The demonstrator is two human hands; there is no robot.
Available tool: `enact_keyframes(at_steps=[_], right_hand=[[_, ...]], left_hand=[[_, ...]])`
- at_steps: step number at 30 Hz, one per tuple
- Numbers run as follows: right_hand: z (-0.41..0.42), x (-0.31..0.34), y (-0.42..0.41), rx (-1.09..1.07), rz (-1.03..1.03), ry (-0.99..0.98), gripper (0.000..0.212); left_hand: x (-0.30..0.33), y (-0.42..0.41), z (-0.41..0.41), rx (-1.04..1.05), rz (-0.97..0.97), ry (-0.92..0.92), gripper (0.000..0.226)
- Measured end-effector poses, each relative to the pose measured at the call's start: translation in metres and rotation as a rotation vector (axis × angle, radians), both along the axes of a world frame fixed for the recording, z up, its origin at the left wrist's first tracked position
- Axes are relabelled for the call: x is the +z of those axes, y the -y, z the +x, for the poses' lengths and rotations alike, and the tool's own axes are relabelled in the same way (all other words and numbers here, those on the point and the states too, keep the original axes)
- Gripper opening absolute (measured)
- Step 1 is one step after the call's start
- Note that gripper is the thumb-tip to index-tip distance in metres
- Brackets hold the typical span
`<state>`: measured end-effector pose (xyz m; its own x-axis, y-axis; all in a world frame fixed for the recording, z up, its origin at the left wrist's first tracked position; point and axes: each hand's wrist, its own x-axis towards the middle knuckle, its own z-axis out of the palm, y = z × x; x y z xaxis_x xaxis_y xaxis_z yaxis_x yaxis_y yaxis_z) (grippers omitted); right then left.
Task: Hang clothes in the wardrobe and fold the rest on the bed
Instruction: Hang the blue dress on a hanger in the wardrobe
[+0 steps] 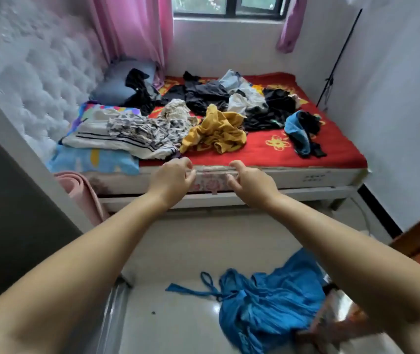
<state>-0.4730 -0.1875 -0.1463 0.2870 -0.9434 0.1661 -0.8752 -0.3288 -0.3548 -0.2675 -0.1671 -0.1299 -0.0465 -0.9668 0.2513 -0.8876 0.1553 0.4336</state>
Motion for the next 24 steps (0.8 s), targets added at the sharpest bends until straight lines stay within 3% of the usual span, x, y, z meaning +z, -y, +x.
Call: enact_keyframes(at_steps=[7,16,24], right_hand=[[-0.074,-0.081,-0.017,-0.193,0.224,-0.049,0.043],[-0.103,-0.201,-0.032,-0.394,0.482,-0.1,0.041],[-0.126,-0.426,-0.059,-0.453,0.781,-0.174,0.032]], left_hand=[[-0.091,0.02,-0.072,-0.143,0.193,0.066,0.024],[-0.223,0.038,-0.089,-0.267,0.467,0.133,0.024],[-0.46,0.003,-0.127,-0.319,0.782,0.161,0.026]])
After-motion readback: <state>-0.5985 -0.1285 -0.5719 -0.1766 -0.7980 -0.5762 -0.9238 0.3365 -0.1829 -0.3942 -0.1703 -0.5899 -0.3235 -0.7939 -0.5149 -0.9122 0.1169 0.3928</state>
